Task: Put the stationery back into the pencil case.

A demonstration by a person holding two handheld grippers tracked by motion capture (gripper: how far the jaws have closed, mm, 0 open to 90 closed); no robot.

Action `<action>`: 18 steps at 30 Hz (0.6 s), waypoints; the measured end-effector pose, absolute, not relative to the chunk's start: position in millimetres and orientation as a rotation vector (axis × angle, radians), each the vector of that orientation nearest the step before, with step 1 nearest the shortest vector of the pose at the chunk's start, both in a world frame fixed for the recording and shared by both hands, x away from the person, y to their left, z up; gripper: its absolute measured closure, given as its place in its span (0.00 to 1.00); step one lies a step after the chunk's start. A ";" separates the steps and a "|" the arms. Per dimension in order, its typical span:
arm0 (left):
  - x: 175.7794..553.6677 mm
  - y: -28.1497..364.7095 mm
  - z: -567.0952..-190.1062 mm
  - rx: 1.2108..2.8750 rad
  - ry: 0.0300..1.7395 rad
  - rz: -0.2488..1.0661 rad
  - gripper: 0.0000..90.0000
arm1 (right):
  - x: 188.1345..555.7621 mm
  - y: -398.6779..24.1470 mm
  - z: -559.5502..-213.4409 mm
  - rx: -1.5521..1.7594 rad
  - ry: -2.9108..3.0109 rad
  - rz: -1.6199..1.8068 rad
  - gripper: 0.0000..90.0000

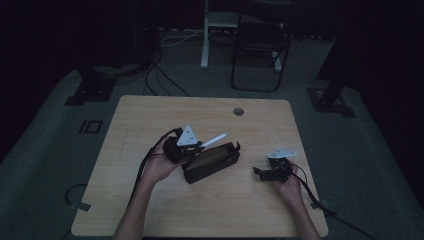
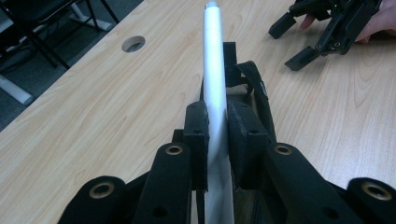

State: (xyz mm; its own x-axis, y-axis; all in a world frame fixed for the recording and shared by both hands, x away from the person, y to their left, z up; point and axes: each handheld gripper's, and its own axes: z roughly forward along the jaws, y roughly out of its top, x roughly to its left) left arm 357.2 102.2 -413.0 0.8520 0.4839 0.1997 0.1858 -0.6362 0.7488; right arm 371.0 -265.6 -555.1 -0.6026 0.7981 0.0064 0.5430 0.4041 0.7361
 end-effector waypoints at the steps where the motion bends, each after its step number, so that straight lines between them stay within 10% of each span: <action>1: 357.8 101.3 -413.7 2.255 0.485 0.502 0.88 | 371.0 -265.6 -555.1 1.159 2.319 1.022 0.19; 18: 361.7 90.4 -421.2 2.266 0.499 0.516 0.88 | 371.0 -265.5 -555.1 1.158 2.319 1.023 0.19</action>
State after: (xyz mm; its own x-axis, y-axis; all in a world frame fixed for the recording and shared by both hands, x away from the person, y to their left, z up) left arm 361.7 90.4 -421.2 0.8428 0.4951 0.2110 0.1947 -0.6460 0.7381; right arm 371.0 -265.5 -555.1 -0.6027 0.7980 0.0062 0.5426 0.4041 0.7364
